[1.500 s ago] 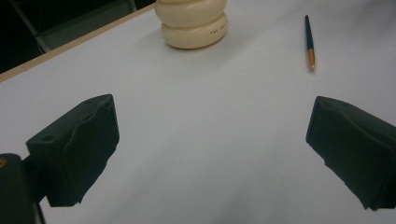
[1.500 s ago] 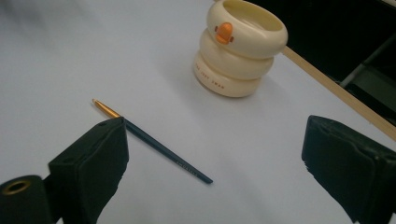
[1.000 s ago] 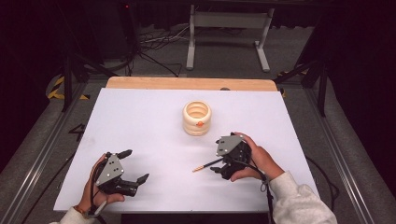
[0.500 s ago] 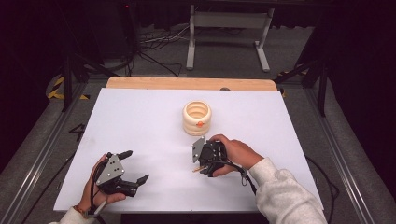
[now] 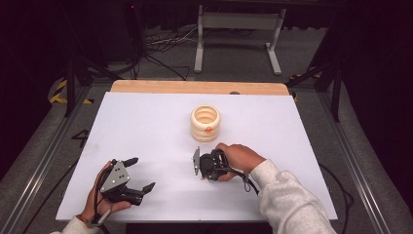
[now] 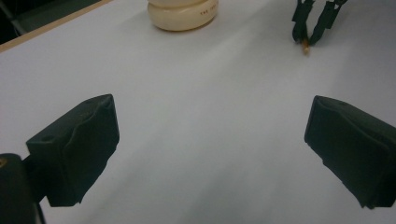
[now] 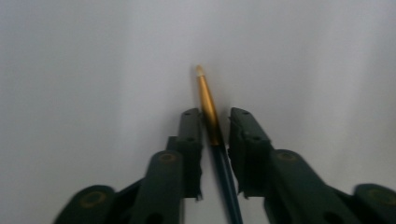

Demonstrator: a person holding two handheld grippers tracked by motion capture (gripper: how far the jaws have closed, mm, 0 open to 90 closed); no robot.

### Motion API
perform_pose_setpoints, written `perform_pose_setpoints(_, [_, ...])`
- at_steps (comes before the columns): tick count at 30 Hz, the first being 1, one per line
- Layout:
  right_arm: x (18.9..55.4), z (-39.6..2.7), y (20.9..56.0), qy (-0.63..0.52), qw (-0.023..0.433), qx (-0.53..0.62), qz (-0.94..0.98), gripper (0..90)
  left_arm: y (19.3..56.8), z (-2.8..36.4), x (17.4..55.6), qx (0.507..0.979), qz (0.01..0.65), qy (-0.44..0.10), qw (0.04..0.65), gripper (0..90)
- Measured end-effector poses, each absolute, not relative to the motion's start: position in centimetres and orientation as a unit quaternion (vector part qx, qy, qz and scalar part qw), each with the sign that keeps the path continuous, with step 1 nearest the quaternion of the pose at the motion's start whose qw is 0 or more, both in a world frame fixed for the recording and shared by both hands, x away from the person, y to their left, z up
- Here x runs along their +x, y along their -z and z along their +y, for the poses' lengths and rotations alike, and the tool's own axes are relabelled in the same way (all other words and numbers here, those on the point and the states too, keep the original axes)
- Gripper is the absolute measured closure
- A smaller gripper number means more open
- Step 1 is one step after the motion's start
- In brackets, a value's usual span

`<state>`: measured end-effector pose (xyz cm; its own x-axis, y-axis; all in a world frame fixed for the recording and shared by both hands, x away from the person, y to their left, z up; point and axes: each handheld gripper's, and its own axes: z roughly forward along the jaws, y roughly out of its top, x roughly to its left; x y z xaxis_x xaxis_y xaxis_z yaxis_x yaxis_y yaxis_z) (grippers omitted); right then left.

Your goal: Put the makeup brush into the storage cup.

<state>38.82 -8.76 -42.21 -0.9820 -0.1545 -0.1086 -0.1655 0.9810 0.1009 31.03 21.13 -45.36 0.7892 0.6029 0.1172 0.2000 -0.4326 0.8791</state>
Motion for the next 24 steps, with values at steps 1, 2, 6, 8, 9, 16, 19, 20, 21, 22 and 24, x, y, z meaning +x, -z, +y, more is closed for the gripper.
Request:
perform_pose_setpoints(1, [38.8, -8.7, 42.3, -0.054, 0.043, -0.085, 0.994, 84.1, 45.4, 21.1, 31.0, 0.82, 0.245, -0.213, 0.472, 3.9])
perform_pose_setpoints(2, [38.8, -8.6, 42.2, -0.048, 0.046, -0.09, 0.994, 84.2, 45.4, 21.1, 31.0, 0.82, 0.244, -0.213, 0.471, 4.0])
perform_pose_setpoints(6, [38.6, -8.5, 42.3, -0.047, 0.05, -0.1, 0.993, 84.6, 45.4, 21.1, 31.0, 0.822, 0.243, -0.213, 0.469, 4.0])
perform_pose_setpoints(8, [38.6, -8.7, 42.2, -0.051, 0.05, -0.1, 0.992, 84.6, 45.4, 21.1, 31.0, 0.821, 0.246, -0.211, 0.47, 4.1])
perform_pose_setpoints(9, [38.5, -8.8, 42.2, -0.055, 0.054, -0.101, 0.992, 84.7, 45.4, 21.1, 31.1, 0.822, 0.244, -0.21, 0.47, 4.1])
perform_pose_setpoints(16, [38.0, -9.6, 41.4, -0.089, 0.084, -0.099, 0.988, 84.8, 45.4, 21.1, 31.0, 0.821, 0.244, -0.214, 0.469, 4.1])
perform_pose_setpoints(19, [38.0, -10.5, 40.2, -0.128, 0.103, -0.089, 0.982, 84.7, 45.4, 21.1, 31.0, 0.82, 0.245, -0.214, 0.47, 4.1])
perform_pose_setpoints(20, [38.0, -10.5, 40.2, -0.128, 0.103, -0.089, 0.982, 84.7, 45.4, 21.1, 31.0, 0.82, 0.245, -0.214, 0.47, 4.1])
perform_pose_setpoints(21, [38.1, -10.8, 39.9, -0.139, 0.112, -0.086, 0.98, 84.8, 45.4, 21.1, 31.0, 0.82, 0.245, -0.214, 0.47, 4.1])
perform_pose_setpoints(22, [38.1, -11.8, 38.7, -0.18, 0.13, -0.073, 0.972, 84.8, 45.4, 21.1, 31.0, 0.82, 0.245, -0.214, 0.471, 4.1])
perform_pose_setpoints(24, [38.0, -12.6, 37.8, -0.212, 0.14, -0.061, 0.965, 84.8, 45.4, 21.1, 31.0, 0.82, 0.246, -0.214, 0.47, 4.1])
